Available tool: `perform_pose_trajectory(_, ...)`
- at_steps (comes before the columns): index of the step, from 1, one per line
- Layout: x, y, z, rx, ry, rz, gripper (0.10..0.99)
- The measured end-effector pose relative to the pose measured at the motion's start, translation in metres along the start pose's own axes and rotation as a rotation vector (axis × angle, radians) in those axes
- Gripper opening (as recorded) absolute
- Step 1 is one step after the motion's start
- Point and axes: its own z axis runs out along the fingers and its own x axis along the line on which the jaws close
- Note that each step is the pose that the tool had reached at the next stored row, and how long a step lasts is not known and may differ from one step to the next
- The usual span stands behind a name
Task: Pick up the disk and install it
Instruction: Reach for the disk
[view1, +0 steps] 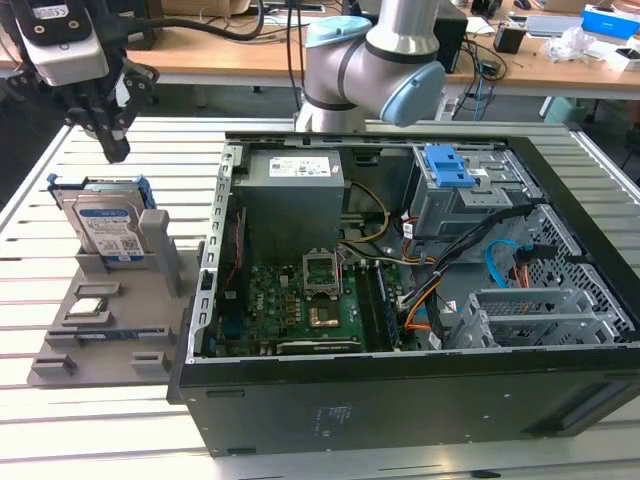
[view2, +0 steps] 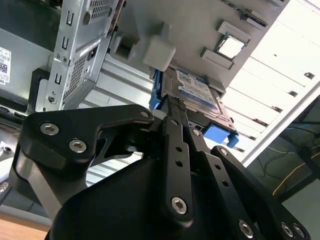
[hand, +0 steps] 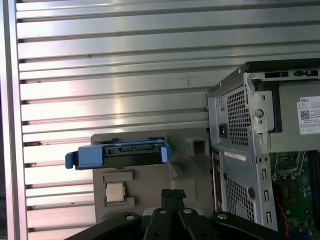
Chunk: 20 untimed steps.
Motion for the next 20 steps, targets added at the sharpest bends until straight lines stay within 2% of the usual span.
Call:
perform_pose_trajectory(3,0.0082,-0.0006,-0.0002,0.0,0.0,0.0,0.106)
perform_pose_trajectory(11,0.0216,-0.0016,-0.0005,0.0,-0.0001,0.0,0.106)
perform_pose_trajectory(15,0.0327,-0.0024,-0.0009,0.0,0.0,0.0,0.106)
perform_pose_trajectory(20,0.0404,-0.003,-0.001,0.0,0.0,0.0,0.106)
